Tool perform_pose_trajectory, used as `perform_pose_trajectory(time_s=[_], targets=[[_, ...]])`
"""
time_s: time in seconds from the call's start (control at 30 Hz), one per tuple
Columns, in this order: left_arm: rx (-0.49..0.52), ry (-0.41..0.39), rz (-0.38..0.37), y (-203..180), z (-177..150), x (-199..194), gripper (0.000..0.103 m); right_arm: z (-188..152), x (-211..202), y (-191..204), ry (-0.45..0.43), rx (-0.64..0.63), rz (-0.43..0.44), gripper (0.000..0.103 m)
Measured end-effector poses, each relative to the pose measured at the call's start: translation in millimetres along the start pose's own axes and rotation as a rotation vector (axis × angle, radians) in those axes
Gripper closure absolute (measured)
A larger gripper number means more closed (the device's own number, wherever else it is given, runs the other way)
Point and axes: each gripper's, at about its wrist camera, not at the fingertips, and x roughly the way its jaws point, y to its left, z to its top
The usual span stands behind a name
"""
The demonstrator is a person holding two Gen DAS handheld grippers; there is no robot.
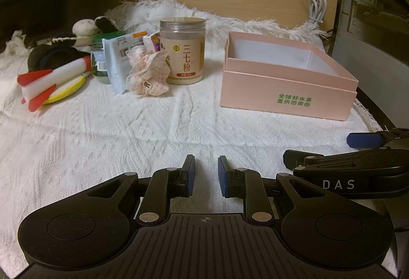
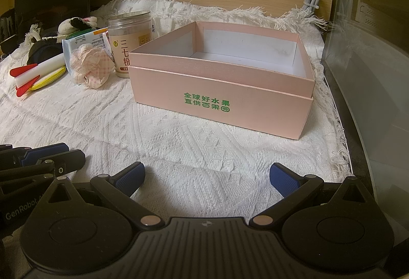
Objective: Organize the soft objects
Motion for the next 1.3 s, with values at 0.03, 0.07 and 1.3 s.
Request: perform_pose_trajectory(time_s=[0.03,0.07,1.3], targets=[[0.000,0.000,0.000,0,0,0,0.080,0,0,0,0.000,0.000,0.000,0.000],[-0.001,0.000,-0.001,0,0,0,0.080,0,0,0,0.000,0.000,0.000,0.000],[-0.170,0.099,-0.279,193,76,-5,0.080,48,-7,51,0.222,0.041,-0.041,0.001]])
